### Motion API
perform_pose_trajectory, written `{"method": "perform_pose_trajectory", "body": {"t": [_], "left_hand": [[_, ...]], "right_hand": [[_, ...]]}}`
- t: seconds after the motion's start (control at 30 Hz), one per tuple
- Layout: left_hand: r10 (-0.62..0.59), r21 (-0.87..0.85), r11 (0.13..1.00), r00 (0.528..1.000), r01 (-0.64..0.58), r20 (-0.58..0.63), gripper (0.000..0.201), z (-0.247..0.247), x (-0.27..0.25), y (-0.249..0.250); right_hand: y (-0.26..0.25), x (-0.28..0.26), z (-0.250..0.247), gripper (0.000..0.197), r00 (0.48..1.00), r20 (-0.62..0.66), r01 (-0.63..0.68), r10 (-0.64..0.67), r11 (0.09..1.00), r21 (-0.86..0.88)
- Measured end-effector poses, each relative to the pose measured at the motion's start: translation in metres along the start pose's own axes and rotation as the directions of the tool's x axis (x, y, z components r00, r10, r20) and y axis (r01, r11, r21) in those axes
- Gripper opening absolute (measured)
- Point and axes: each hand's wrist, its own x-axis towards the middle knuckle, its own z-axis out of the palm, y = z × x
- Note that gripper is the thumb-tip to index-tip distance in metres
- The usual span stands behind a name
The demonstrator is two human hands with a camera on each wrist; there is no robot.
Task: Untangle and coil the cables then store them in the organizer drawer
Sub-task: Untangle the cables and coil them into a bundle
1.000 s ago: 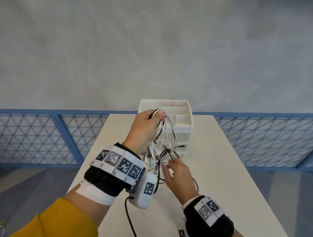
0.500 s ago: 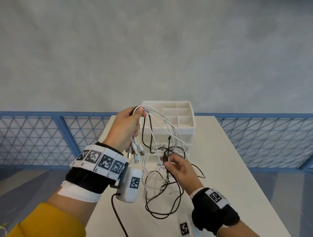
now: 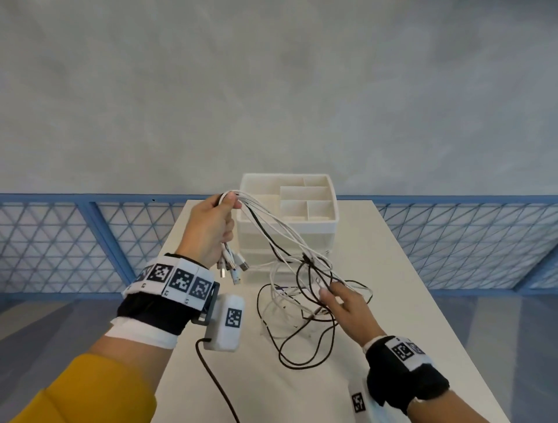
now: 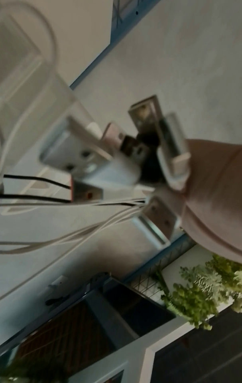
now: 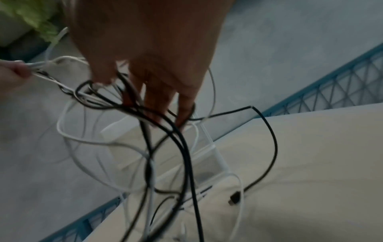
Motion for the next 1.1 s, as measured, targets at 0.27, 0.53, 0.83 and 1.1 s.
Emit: {"method": "perform_pose_trajectory", "body": {"t": [0.27,0.53,0.83,1.1], "left_hand": [[0.076,0.102,0.988,0.944,-0.114,0.322,0.026,0.024,-0.017,0.004],[0.095,0.006,0.995,0.987,-0.097,0.127,0.028,-0.001,0.002,0.003],[0.067,-0.06,0.996,0.995,-0.063,0.07,0.029,-0.008,0.011,-0.005],[0.034,-0.026,0.999,0.992,-0.031,0.121,0.029,0.004,0.009,-0.014]], "right_hand": [[-0.016,-0.005,0.026,0.021,0.968,0.109,0.242,-0.228,0.96,-0.142],[-0.005,-0.012,0.018,0.015,0.988,-0.038,-0.124,0.15,0.914,0.386],[0.003,-0.007,-0.005,0.029,0.998,0.016,-0.058,0.057,0.988,0.141],[0.007,0.0,-0.007,0.022,0.946,-0.114,-0.194,0.303,0.813,0.548]]}}
